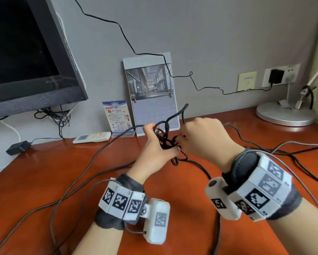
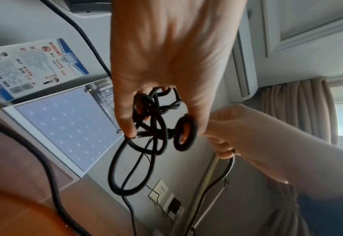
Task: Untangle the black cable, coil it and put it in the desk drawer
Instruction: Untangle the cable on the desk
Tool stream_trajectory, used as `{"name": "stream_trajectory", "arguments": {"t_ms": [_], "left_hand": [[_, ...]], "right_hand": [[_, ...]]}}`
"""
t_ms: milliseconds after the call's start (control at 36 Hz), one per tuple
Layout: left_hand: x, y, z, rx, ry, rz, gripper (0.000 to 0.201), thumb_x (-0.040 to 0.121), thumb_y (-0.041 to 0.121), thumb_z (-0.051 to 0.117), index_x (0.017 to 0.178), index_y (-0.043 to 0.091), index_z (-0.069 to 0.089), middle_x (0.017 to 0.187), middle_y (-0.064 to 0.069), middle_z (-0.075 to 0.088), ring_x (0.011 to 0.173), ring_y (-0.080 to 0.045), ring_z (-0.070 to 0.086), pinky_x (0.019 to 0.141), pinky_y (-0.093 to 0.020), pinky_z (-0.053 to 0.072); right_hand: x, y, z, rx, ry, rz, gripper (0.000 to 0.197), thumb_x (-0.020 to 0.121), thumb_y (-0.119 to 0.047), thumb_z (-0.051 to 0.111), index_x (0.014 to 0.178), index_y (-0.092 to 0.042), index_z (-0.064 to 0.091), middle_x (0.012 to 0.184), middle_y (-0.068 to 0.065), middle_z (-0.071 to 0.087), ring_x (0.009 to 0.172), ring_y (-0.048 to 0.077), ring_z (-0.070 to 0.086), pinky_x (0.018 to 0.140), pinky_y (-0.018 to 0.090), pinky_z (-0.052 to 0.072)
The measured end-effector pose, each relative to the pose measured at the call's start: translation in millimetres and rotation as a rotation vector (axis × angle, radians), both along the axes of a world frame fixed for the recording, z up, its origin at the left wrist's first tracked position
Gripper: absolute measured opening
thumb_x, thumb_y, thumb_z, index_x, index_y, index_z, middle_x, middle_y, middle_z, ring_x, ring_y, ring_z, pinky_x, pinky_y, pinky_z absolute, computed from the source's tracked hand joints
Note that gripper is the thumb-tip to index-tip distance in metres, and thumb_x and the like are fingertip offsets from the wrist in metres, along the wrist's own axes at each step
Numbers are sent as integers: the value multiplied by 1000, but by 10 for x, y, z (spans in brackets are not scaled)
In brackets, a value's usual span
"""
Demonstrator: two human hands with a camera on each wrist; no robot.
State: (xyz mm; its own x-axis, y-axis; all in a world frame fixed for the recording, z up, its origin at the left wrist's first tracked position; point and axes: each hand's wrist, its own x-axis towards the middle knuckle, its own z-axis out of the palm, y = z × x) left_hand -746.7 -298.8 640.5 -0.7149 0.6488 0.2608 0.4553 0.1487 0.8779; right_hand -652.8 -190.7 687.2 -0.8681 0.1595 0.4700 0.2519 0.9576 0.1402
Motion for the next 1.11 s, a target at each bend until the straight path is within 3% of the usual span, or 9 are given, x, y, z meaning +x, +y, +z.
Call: {"name": "stream_trajectory", "arguments": {"t_ms": [250,361,444,556,694,833,972,1028,1111], "left_hand": [[55,6,32,11,117,103,61,73,26,75,110,22,27,85,8,53,72,-8,52,60,-20,40],[-38,-62,129,138,-44,166,53,53,56,67,91,30,40,89,2,59,88,-24,61,78,-43,50],[-110,-128,140,208,-193,186,42,57,42,72,86,29,44,90,2,55,92,-28,62,85,-51,53],[-217,-162,121,338,-372,167,31,82,14,68,101,14,43,102,-11,58,95,-28,67,72,-39,60],[-156,-119,181,451,-556,16,31,89,9,62,111,19,42,118,-11,58,113,-27,59,88,-54,52],[-192,-128,152,520,-702,-19,29,90,8,60,113,15,45,102,-6,63,99,-26,63,84,-49,53],[-231,-159,163,473,-740,45,20,87,19,63,102,14,49,82,-4,59,74,-17,56,58,-25,39],[-226,-161,160,398,-648,51,36,83,21,69,111,15,48,94,-1,62,80,-14,55,58,-25,36],[-192,-155,177,313,-492,41,42,75,25,77,111,19,55,106,7,66,93,-12,57,66,-27,37]], "right_hand": [[45,106,-58,-584,237,106,47,82,-17,58,46,-17,27,48,2,21,53,20,20,48,30,24],[155,189,-93,-881,269,288,32,86,-15,64,55,-6,60,54,0,35,53,5,27,51,23,26],[215,220,-128,-981,259,314,21,87,-13,64,68,-11,72,60,18,54,60,11,40,57,25,32],[191,188,-102,-758,128,201,23,87,-10,54,67,-17,62,60,5,58,53,10,42,52,19,34],[56,285,-76,-641,406,33,21,89,-11,52,74,-11,66,51,-1,41,55,25,41,57,29,27],[-21,653,122,-565,480,-192,26,88,-13,46,93,-8,70,88,26,63,84,42,57,73,38,44],[-5,862,283,-203,289,-500,28,85,-2,49,112,1,57,114,24,57,107,40,52,96,46,34],[-46,856,275,-117,186,-435,45,81,-2,54,125,1,47,129,23,45,116,39,46,100,47,31],[-138,695,254,-195,123,-15,76,77,3,51,147,-5,23,154,14,20,137,33,29,111,45,29]]}}
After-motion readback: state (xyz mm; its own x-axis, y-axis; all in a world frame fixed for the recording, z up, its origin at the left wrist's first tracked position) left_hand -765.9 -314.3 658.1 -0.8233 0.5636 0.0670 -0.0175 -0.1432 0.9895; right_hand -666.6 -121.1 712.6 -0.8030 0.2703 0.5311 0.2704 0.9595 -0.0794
